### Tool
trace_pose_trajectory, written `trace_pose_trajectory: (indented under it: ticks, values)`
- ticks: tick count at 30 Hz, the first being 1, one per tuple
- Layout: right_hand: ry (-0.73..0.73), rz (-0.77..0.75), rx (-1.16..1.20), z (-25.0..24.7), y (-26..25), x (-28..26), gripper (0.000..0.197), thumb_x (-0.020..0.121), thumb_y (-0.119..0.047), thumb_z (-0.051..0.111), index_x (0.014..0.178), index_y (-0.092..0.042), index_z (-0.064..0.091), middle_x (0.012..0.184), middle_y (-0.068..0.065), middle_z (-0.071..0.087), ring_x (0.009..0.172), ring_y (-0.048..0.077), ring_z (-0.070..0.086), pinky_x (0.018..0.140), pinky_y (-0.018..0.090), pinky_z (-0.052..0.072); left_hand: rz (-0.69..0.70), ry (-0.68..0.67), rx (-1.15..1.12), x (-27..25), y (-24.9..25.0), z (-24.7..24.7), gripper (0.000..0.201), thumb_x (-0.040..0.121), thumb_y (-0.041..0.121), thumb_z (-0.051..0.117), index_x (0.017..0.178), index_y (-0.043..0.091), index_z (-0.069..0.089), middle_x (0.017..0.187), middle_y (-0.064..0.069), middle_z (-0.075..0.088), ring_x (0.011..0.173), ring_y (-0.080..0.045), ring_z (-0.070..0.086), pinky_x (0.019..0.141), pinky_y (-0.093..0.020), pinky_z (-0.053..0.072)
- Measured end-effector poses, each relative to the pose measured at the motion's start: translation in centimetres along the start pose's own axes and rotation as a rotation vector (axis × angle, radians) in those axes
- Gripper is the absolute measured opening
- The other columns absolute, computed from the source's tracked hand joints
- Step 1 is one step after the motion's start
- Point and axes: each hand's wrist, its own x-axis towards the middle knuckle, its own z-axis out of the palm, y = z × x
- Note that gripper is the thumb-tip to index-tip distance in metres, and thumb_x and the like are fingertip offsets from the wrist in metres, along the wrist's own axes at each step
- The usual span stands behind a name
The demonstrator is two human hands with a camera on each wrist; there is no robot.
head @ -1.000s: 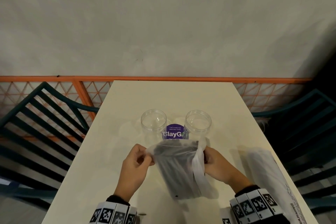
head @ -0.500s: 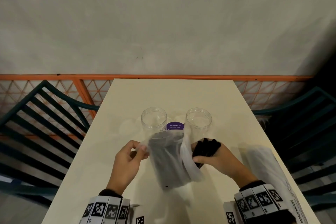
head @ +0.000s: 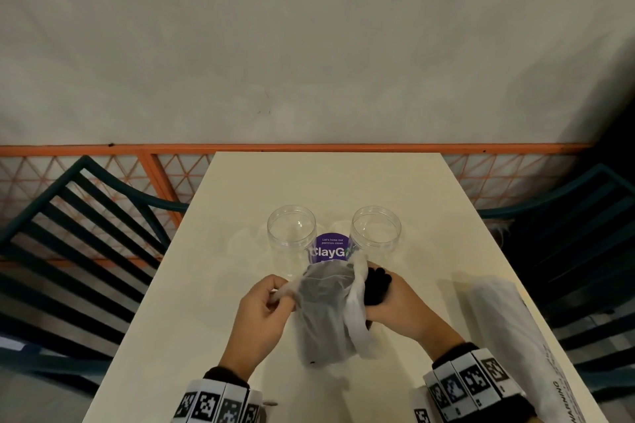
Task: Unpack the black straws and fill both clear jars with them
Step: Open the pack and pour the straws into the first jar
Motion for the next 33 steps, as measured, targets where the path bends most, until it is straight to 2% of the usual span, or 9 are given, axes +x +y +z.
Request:
trace_pose_trajectory:
  ticks: [3, 7, 11, 15, 18, 22, 26, 31, 33]
  values:
    - [0.06, -0.04, -0.017, 0.0, 0.2, 0.2, 0.051, 0.066, -0.015, 0.077, 0.111, -0.025, 0.055, 0.094, -0.019, 0.065, 0.096, 0.003, 0.061, 0.081, 0.017, 0.047, -0.029, -0.073, -0.119, -0.1, 0.5, -0.2, 0.005, 0.074, 0.02, 0.056, 0.079, 0.019, 0.055, 0.071, 0.003, 0.059, 0.079, -0.02, 0.066, 0.08, -0.036, 0.055]
    - [0.113, -0.048, 0.013, -0.1, -0.1, 0.3, 0.045, 0.066, -0.022, 0.076, 0.107, -0.025, 0.058, 0.092, -0.019, 0.067, 0.094, 0.003, 0.063, 0.079, 0.015, 0.048, 0.006, -0.199, -0.137, 0.1, 0.6, -0.9, 0.045, 0.076, 0.014, 0.072, 0.114, 0.035, 0.06, 0.107, 0.005, 0.066, 0.099, -0.014, 0.065, 0.088, -0.03, 0.053]
    - [0.076, 0.052, -0.02, 0.2, 0.5, 0.4, 0.031, 0.067, -0.023, 0.077, 0.094, -0.022, 0.063, 0.079, -0.016, 0.069, 0.082, 0.001, 0.064, 0.071, 0.017, 0.046, 0.031, 0.066, -0.17, 0.7, 0.3, -0.2, 0.022, 0.069, 0.007, 0.075, 0.084, 0.023, 0.075, 0.092, 0.004, 0.075, 0.092, -0.013, 0.068, 0.083, -0.021, 0.052]
    - [0.054, 0.079, -0.025, 0.2, 0.5, 0.3, 0.04, 0.07, -0.012, 0.078, 0.105, -0.021, 0.06, 0.089, -0.014, 0.068, 0.088, -0.004, 0.063, 0.074, 0.015, 0.047, 0.013, 0.099, -0.205, 0.5, 0.0, 0.6, 0.023, 0.074, 0.001, 0.07, 0.06, 0.019, 0.071, 0.067, -0.001, 0.073, 0.069, -0.015, 0.064, 0.069, -0.021, 0.05]
    - [0.065, 0.061, -0.071, 0.6, 0.6, 0.2, 0.042, 0.072, -0.001, 0.074, 0.087, -0.033, 0.052, 0.073, -0.029, 0.066, 0.076, -0.017, 0.058, 0.067, 0.004, 0.043, 0.024, 0.041, -0.18, 0.2, -0.9, 1.0, 0.015, 0.081, 0.018, 0.066, 0.068, 0.015, 0.061, 0.069, -0.011, 0.06, 0.068, -0.022, 0.051, 0.066, -0.03, 0.042]
    - [0.099, 0.056, -0.113, 0.7, 0.6, 0.1, 0.046, 0.072, 0.006, 0.069, 0.067, -0.031, 0.043, 0.053, -0.035, 0.057, 0.057, -0.015, 0.054, 0.054, 0.007, 0.04, -0.022, -0.178, -0.169, 0.2, -0.3, 0.1, 0.019, 0.079, 0.041, 0.061, 0.083, 0.023, 0.055, 0.08, -0.008, 0.056, 0.076, -0.021, 0.048, 0.074, -0.032, 0.039]
    - [0.135, 0.054, -0.157, 0.7, 0.6, 0.1, 0.045, 0.073, 0.003, 0.067, 0.06, -0.029, 0.039, 0.047, -0.032, 0.055, 0.05, -0.011, 0.052, 0.049, 0.007, 0.036, 0.095, -0.195, -0.013, 0.4, 0.2, -1.3, 0.04, 0.064, 0.049, 0.067, 0.103, 0.04, 0.064, 0.1, 0.012, 0.064, 0.091, -0.003, 0.06, 0.08, -0.013, 0.045]
    - [0.118, 0.034, -0.124, 1.0, 0.3, 0.3, 0.033, 0.064, -0.022, 0.072, 0.087, -0.027, 0.05, 0.085, -0.009, 0.057, 0.081, -0.007, 0.055, 0.069, 0.009, 0.041, 0.128, 0.079, 0.064, 0.7, -0.2, -0.8, 0.014, 0.062, 0.025, 0.081, 0.058, 0.029, 0.069, 0.07, 0.015, 0.066, 0.069, -0.006, 0.057, 0.065, -0.013, 0.039]
    - [0.119, 0.049, -0.113, 0.9, 0.7, 0.3, 0.062, 0.053, -0.043, 0.07, 0.107, -0.024, 0.045, 0.108, 0.006, 0.049, 0.1, 0.009, 0.052, 0.078, 0.015, 0.041, 0.122, 0.093, 0.042, 0.6, -0.9, -0.6, 0.019, 0.067, 0.025, 0.078, 0.055, 0.022, 0.063, 0.062, 0.014, 0.062, 0.063, -0.005, 0.053, 0.061, -0.012, 0.037]
